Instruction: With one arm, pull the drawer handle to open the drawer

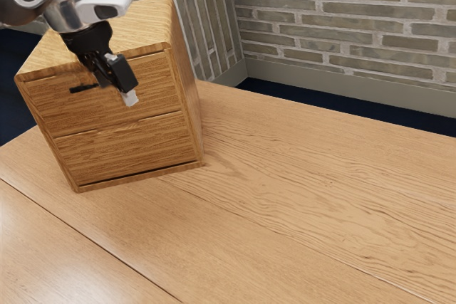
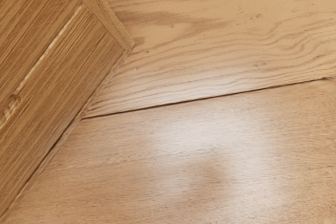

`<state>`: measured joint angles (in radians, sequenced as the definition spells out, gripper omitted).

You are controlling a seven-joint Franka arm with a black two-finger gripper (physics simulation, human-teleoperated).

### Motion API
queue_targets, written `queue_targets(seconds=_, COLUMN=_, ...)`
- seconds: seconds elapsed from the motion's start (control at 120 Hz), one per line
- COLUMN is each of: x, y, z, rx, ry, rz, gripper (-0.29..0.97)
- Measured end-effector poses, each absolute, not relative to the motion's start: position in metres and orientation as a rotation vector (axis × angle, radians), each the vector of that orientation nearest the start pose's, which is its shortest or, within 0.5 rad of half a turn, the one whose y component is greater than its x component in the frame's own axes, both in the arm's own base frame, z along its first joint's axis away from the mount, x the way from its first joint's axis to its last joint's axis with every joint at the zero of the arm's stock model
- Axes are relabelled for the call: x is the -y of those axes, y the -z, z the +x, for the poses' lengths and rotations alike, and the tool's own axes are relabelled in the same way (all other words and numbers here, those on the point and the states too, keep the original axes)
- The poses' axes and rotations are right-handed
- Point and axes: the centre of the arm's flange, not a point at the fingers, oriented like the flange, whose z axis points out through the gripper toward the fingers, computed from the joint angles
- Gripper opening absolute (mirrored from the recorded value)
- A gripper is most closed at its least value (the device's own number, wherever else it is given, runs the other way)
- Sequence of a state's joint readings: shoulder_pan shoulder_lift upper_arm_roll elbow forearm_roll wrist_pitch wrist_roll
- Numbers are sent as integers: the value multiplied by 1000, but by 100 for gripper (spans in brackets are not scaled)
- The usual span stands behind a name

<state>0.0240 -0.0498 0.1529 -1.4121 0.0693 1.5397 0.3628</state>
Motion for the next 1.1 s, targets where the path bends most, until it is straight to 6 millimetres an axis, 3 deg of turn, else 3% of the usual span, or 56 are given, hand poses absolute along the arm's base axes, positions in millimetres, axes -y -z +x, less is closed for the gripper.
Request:
queue_targets(seconds=0.1, x=-19, y=-723, z=527, rx=-575, ry=248, rz=-2980, gripper=68)
queue_targets(seconds=0.15, x=-3, y=-727, z=514, rx=-655, ry=264, rz=-2965, gripper=68)
queue_targets(seconds=0.242, x=-48, y=-725, z=505, rx=-577, ry=264, rz=-2975, gripper=68)
queue_targets(seconds=0.283, x=-59, y=-725, z=504, rx=-563, ry=263, rz=-2975, gripper=68)
queue_targets(seconds=0.492, x=-57, y=-724, z=504, rx=-651, ry=264, rz=-2953, gripper=68)
queue_targets(seconds=0.75, x=-82, y=-726, z=505, rx=-712, ry=287, rz=-2943, gripper=68)
queue_targets(seconds=0.95, x=-86, y=-733, z=501, rx=-835, ry=311, rz=-2884, gripper=68)
queue_targets(seconds=1.1, x=-111, y=-734, z=494, rx=-931, ry=335, rz=-2869, gripper=68)
